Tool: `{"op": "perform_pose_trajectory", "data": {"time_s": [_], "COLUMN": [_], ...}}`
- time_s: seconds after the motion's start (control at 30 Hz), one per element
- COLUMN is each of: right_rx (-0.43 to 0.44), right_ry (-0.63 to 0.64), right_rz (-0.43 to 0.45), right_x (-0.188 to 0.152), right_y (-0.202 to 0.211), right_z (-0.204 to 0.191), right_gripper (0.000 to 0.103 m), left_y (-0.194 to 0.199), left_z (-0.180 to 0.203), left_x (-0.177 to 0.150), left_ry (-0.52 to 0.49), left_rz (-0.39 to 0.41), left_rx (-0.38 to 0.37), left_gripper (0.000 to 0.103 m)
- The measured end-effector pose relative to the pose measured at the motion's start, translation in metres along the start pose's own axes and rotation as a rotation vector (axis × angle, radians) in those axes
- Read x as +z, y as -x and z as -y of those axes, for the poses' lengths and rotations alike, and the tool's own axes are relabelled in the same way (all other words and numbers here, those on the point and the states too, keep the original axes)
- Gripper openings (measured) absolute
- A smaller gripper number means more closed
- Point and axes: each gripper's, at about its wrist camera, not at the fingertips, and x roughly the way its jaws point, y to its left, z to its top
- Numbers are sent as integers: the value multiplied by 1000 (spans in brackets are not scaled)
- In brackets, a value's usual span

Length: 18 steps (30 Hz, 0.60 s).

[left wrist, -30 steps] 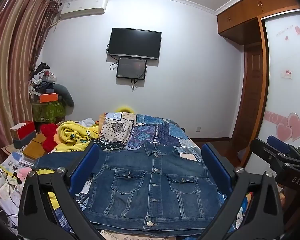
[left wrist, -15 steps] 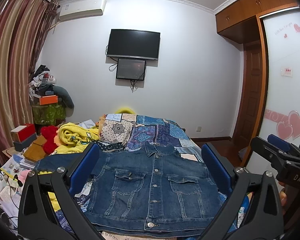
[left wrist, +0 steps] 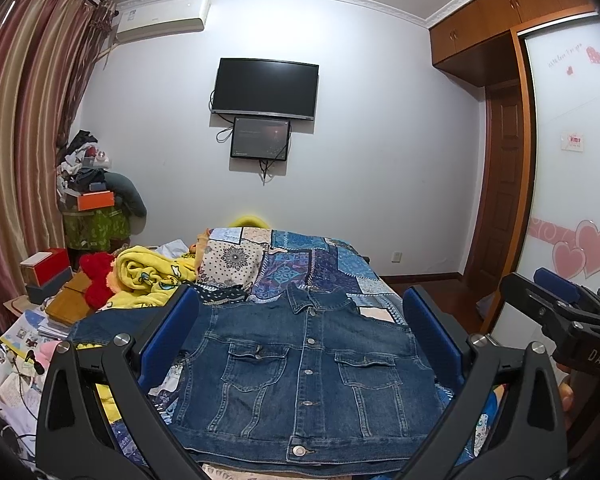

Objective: Fold large clothes

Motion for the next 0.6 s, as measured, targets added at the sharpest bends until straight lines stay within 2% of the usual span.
{"op": "perform_pose_trajectory", "data": {"time_s": [0.6], "right_rx": [-2], "right_ry": [-5], "right_rz": [-5], "right_x": [-1], "right_y": [-1], "right_z": [2], "right_gripper": [103], "left_y": [-2], "left_z": [3], "left_x": [2], "left_ry": [2], "left_rz": [-5], "left_rx": [-2], "left_gripper": [103]}}
